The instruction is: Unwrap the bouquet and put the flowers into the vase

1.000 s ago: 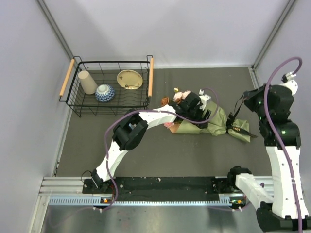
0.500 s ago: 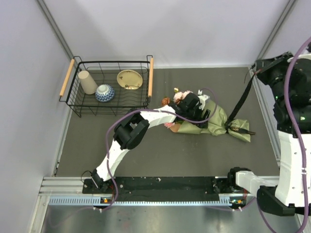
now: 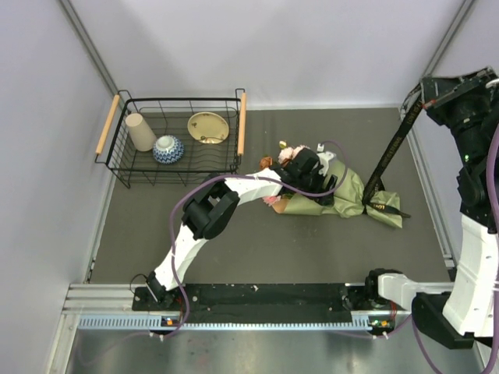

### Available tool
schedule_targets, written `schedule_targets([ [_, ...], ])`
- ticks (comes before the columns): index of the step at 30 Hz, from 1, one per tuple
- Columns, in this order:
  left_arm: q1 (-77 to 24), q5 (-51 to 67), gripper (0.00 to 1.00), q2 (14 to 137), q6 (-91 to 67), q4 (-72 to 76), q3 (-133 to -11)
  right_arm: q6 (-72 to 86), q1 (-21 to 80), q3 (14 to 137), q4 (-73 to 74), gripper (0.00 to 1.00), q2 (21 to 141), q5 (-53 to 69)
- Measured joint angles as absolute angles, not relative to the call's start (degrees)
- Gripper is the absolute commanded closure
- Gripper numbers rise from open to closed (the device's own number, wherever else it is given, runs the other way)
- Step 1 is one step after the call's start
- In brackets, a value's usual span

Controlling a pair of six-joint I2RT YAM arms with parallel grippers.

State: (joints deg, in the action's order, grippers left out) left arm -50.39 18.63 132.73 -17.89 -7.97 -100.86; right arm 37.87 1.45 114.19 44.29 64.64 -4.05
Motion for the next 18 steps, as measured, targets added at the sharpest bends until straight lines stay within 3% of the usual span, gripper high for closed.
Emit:
schedule_targets([
  [6,-50.2,21.0,0.14,132.7,-17.9,-8.0,-100.9,40.8,1.5,98.1,47.2,1.00,54.7,1.8],
  [11,-49.8,23.9,0.14,131.0,-17.9,-8.7,-100.6,45.7,1.5,68.8,49.1,1.00,41.4,12.5],
  [14,-49.5,25.2,0.14,127.5,-18.0,-9.7,-99.2,46.5,1.5,51.7,50.8,0.99,39.8,17.2],
  [17,-49.3,26.8,0.14,123.1,-18.1,-10.4,-98.5,46.1,1.5,42.6,52.8,0.81,42.9,17.6],
  [18,-49.2,27.4,0.14,121.5,-18.1,-10.3,-98.5,45.8,1.5,41.5,53.1,0.59,43.8,17.6],
])
